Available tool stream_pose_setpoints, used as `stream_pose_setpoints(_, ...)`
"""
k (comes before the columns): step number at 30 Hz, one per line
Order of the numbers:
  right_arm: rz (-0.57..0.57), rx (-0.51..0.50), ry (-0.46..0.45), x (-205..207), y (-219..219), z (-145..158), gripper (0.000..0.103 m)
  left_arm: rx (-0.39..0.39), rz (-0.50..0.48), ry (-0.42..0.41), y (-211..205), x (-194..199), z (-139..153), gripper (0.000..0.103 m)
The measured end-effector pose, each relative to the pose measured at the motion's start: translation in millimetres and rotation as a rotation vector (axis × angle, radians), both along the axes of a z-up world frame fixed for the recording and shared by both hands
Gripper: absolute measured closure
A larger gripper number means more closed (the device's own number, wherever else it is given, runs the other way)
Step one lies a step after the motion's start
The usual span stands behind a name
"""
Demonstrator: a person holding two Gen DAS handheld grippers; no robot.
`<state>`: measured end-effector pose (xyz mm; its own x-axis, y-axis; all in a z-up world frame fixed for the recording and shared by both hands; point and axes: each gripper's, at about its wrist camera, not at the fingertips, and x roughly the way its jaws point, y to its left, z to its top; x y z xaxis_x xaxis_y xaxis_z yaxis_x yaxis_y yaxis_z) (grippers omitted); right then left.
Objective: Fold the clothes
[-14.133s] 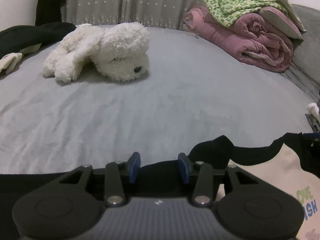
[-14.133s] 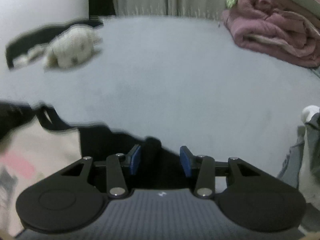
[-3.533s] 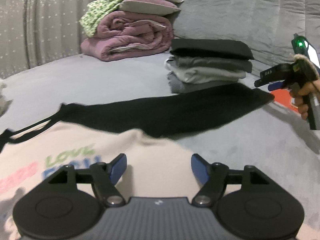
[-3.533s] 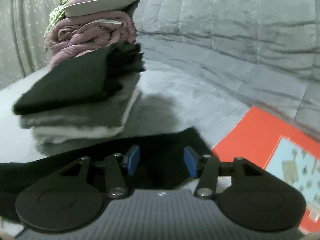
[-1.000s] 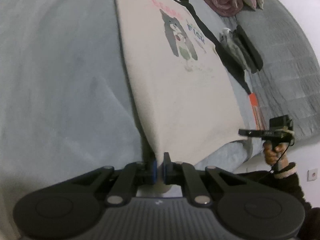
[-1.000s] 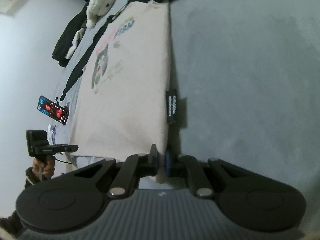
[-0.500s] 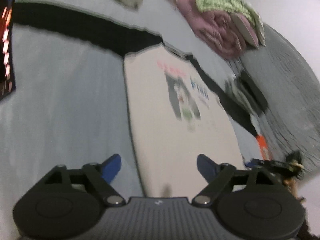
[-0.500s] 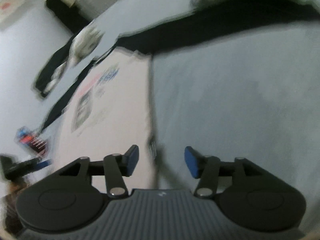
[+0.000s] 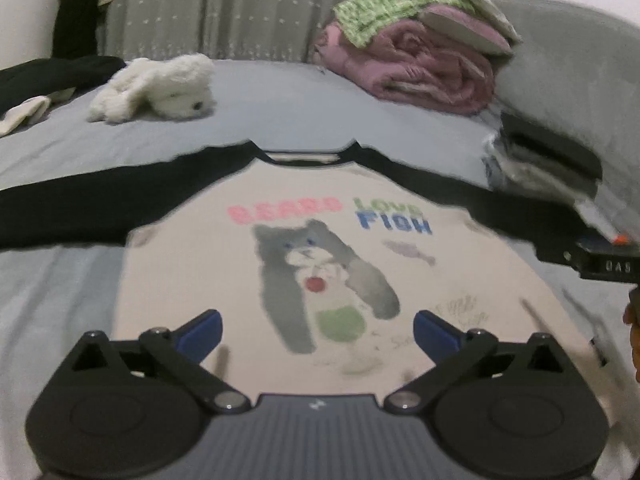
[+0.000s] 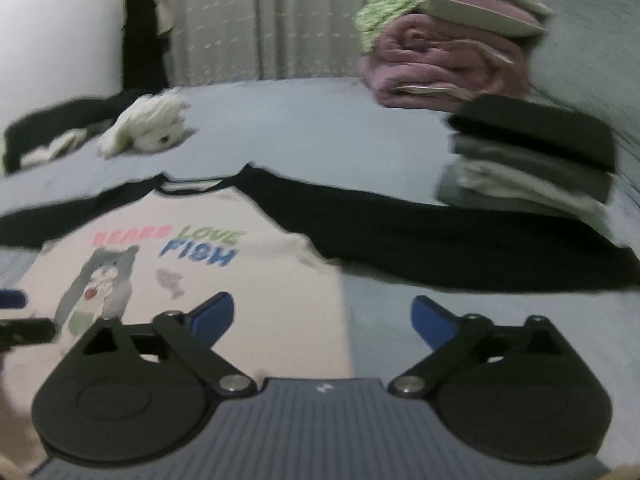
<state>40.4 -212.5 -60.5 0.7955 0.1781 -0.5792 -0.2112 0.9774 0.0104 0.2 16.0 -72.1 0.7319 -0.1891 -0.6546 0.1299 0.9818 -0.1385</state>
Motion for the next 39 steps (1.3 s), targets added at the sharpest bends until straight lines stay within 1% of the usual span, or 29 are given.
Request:
stream_pose_setpoints(2,0.037,-0.035,0.030,5.7,13.3,-8.8,0.003,0.042,-0.003,0.004,-7.2,2.9,-10.3,0.001)
stream_pose_setpoints(5,0.086,-0.091,0.090,13.1,26.6,-27.8,0.000,0.147,-0.022,-0.048,-19.5,-1.5,-18.4,0.000)
stream_pose_setpoints(6,0.093,-0.099,0.081,11.8,27.0,-30.1,0.000,0.151,-0.027,-0.053,-19.5,-2.9,-18.9,0.000)
stream_pose_setpoints(10,0.118,-0.125,0.050,7.2,27.2,-38.4,0.000,0.154,-0.043,-0.064,-17.7,-8.4,-19.9,0.000)
stream_pose_setpoints(13,0.126,-0.098,0.059,5.8,20.4,-39.9,0.000,0.156,-0.055,-0.073,-16.4,-12.5,-20.6,0.000)
stream_pose_setpoints(20,0.173,-0.064,0.081,-12.1,3.6,-40.2,0.000,0.154,-0.126,-0.079,-6.9,-28.2,-20.7,0.000)
stream_pose_setpoints(25,0.208,-0.064,0.076,-25.4,-8.2,-40.8,0.000,0.156,-0.171,-0.081,1.1,-40.9,-20.5,0.000)
stream_pose_setpoints(33,0.244,-0.048,0.088,-39.3,-25.9,-39.6,0.000,0.150,-0.191,-0.094,12.5,-61.4,-20.1,0.000)
stream_pose_setpoints(37,0.276,-0.062,0.130,-40.7,-31.6,-35.8,0.000,0.162,-0.221,-0.063,15.8,-65.1,-16.3,0.000)
stream_pose_setpoints(39,0.283,-0.060,0.152,-40.2,-34.3,-33.2,0.000,0.165,-0.233,-0.026,17.2,-61.5,-11.8,0.000)
